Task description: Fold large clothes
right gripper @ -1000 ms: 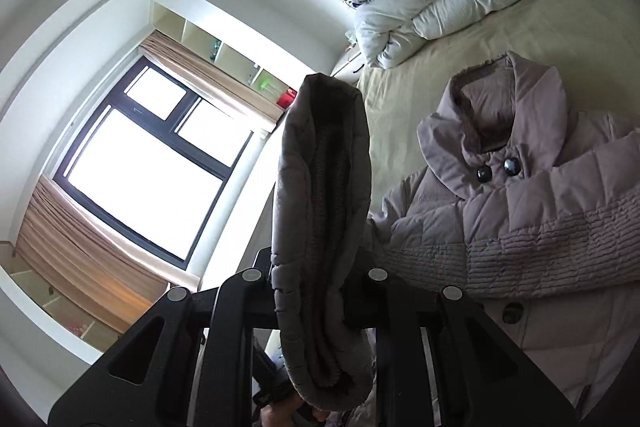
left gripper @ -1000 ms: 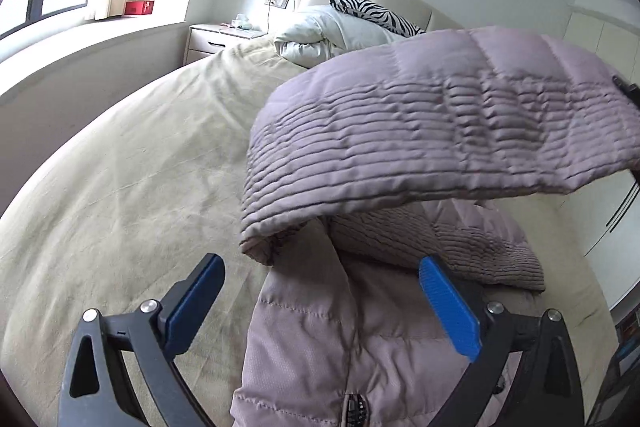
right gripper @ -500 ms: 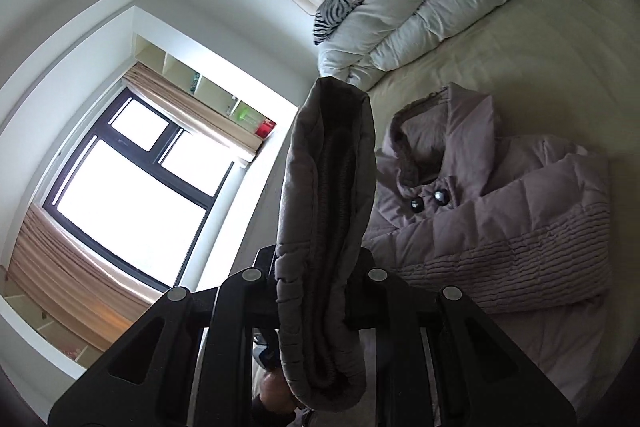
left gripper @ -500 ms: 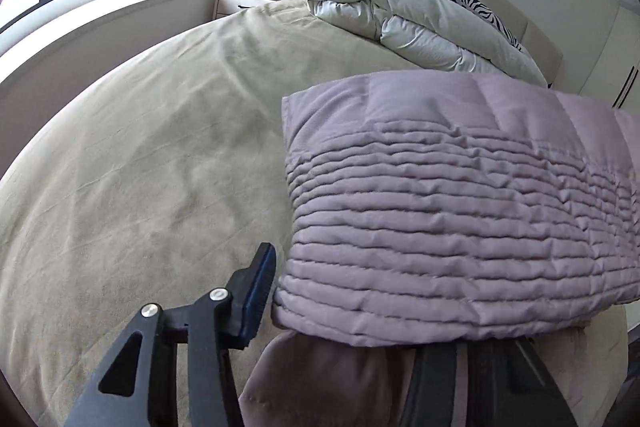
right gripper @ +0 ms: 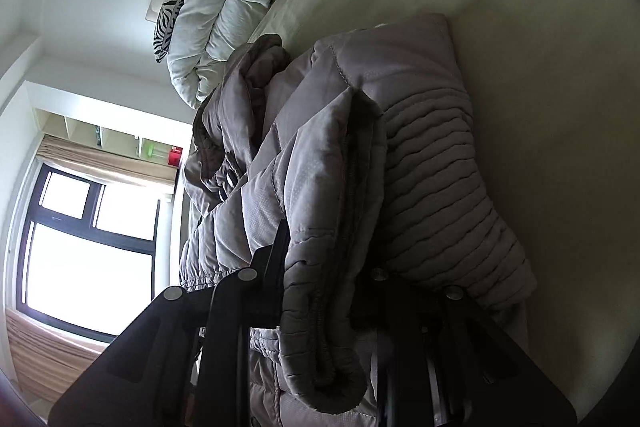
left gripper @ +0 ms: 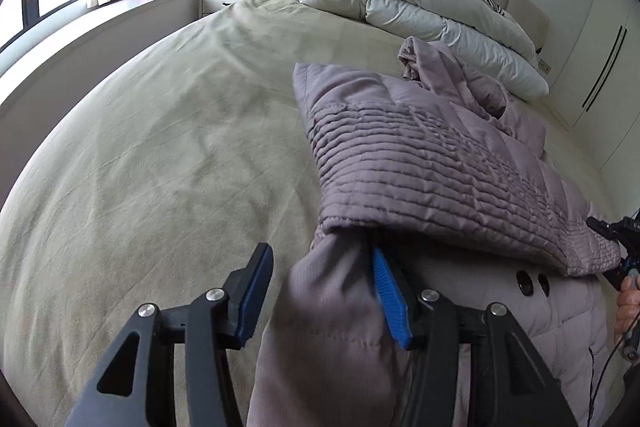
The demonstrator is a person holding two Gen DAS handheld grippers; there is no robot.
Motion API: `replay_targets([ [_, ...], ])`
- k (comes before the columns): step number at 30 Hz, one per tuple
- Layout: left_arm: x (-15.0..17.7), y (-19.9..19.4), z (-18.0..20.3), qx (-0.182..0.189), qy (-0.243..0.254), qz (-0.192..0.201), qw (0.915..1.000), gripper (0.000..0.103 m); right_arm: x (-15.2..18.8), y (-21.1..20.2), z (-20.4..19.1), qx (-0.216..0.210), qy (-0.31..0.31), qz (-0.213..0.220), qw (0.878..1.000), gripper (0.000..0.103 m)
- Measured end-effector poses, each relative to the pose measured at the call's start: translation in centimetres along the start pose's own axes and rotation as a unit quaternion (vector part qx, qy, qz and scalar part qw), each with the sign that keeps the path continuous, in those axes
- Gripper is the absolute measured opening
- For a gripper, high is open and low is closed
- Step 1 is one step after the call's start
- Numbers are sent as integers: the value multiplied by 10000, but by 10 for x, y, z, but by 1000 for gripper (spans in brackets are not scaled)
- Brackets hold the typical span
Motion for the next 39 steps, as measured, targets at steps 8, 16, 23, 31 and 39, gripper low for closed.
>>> replay_targets([
  [8, -43, -70, 31, -359, 631, 900, 9933, 69, -12, -7, -46, 656, -836, 84, 9943, 22],
  [16, -108, 22, 82, -1088, 1576, 84, 9814, 69, -21, 5, -21, 649, -604, -136, 9960, 28],
  [23, -84, 51, 63, -1115, 1520, -47, 9821, 72, -36, -54, -2, 802, -216, 792, 9934, 74],
  [31, -78, 56, 63, -1138, 1422, 73, 9832, 73, 4, -3, -99, 1404, -1892, 387, 9711, 67],
  [39, -75, 62, 56, -827, 1256, 237, 9883, 76, 11, 88, -96, 3184, -2953, 216, 9005, 60],
])
Point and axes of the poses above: each gripper's, at about its wrist camera, not at the fingertips, and y roughly the way its jaws point, z to its right, x to its underside, the point moved 9 cm from there along y, roughly the way its jaws point, and after that the axes turned 15 degrees about -z, right-handed, at the moved point
